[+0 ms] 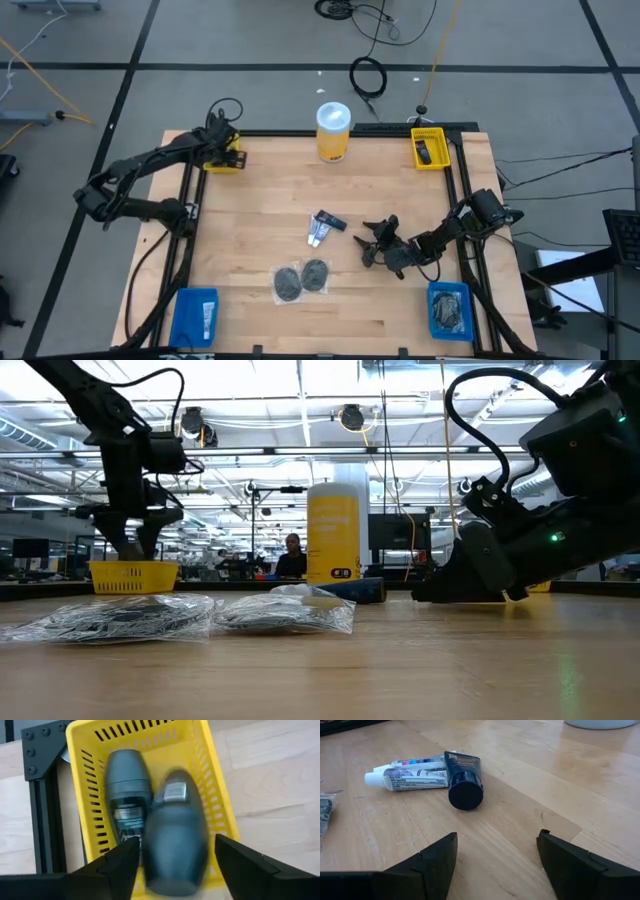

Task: Pick & Place Travel size toiletries
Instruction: Put the gray deodorant into the left yellow bin, then put the blue shaving cream into the right yellow bin

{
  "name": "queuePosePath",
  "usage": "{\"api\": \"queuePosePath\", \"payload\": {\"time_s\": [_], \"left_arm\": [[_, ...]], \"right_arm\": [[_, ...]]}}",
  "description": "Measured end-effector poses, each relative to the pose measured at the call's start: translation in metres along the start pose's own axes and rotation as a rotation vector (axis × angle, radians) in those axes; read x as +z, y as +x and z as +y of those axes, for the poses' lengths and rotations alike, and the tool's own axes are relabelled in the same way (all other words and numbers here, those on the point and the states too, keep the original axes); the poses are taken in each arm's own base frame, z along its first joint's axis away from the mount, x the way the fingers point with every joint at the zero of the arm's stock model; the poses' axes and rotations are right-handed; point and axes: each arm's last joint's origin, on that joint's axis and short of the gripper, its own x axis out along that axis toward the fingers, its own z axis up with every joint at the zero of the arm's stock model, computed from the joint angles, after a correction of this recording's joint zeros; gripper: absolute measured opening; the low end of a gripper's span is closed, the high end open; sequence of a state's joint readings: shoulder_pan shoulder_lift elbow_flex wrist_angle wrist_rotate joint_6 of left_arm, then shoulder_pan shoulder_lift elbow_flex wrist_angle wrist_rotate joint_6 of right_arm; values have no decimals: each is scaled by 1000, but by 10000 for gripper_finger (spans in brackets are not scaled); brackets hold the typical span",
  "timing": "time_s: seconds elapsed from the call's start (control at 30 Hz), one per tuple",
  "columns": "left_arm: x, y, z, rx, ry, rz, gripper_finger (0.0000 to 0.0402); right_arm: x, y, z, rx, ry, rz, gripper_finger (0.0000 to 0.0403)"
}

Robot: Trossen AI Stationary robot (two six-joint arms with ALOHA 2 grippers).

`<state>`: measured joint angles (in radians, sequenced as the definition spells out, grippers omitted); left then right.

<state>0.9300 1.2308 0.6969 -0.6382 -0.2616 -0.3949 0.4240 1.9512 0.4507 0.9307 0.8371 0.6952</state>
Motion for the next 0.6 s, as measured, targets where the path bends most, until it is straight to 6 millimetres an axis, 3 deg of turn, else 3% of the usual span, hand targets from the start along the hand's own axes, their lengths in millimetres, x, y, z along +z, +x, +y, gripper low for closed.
{"api": "queuePosePath", "payload": {"time_s": [0.3, 0.47, 0.6], "left_arm": [[7, -9, -2, -45, 62, -51, 330], [3, -31, -12, -166, 128, -113, 331], [-13, -56, -30, -290, 195, -216, 315]], "right_arm": [[-1, -1, 1, 4, -5, 0, 265], [0, -1, 1, -3, -3, -6, 265], [-1, -1, 1, -5, -4, -8, 265]]}}
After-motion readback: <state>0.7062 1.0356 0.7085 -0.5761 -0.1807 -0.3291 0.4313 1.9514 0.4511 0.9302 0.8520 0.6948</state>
